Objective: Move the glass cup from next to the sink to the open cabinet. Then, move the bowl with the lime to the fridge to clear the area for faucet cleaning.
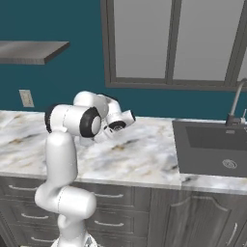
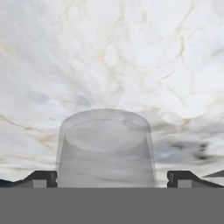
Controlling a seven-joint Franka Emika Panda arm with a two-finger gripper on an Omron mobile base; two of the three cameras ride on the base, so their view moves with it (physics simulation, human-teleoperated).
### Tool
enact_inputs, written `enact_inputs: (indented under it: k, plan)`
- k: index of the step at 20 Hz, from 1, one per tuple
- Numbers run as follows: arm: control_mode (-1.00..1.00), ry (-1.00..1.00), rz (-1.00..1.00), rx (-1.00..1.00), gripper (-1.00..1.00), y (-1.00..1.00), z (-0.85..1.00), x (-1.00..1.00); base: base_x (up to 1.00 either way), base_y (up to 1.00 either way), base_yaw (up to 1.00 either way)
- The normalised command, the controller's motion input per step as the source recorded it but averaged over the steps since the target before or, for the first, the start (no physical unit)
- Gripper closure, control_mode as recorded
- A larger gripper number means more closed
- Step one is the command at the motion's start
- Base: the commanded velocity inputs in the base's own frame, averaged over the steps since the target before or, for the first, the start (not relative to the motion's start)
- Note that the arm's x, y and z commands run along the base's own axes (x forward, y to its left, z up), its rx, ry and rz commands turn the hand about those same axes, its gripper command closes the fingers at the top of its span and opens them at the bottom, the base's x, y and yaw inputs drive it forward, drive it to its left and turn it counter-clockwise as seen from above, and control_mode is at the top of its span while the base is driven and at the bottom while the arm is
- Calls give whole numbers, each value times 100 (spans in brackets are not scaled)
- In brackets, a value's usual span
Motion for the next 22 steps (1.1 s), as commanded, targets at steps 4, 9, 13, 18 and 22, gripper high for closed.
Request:
enact_inputs:
  k: [4, 9, 13, 18, 22]
  plan:
    - [-100, 0, -13, 0, -100, 33, 7, 1, 0, 0, 0]
    - [-100, 0, -14, 0, -100, 33, 2, 3, 0, 0, 0]
    - [-100, 0, -13, 0, -100, 21, 0, 0, 0, 0, 0]
    - [-100, 0, -18, 0, 100, 45, 0, 0, 0, 0, 0]
    - [-100, 0, -12, 0, 100, 37, -6, 9, 0, 0, 0]
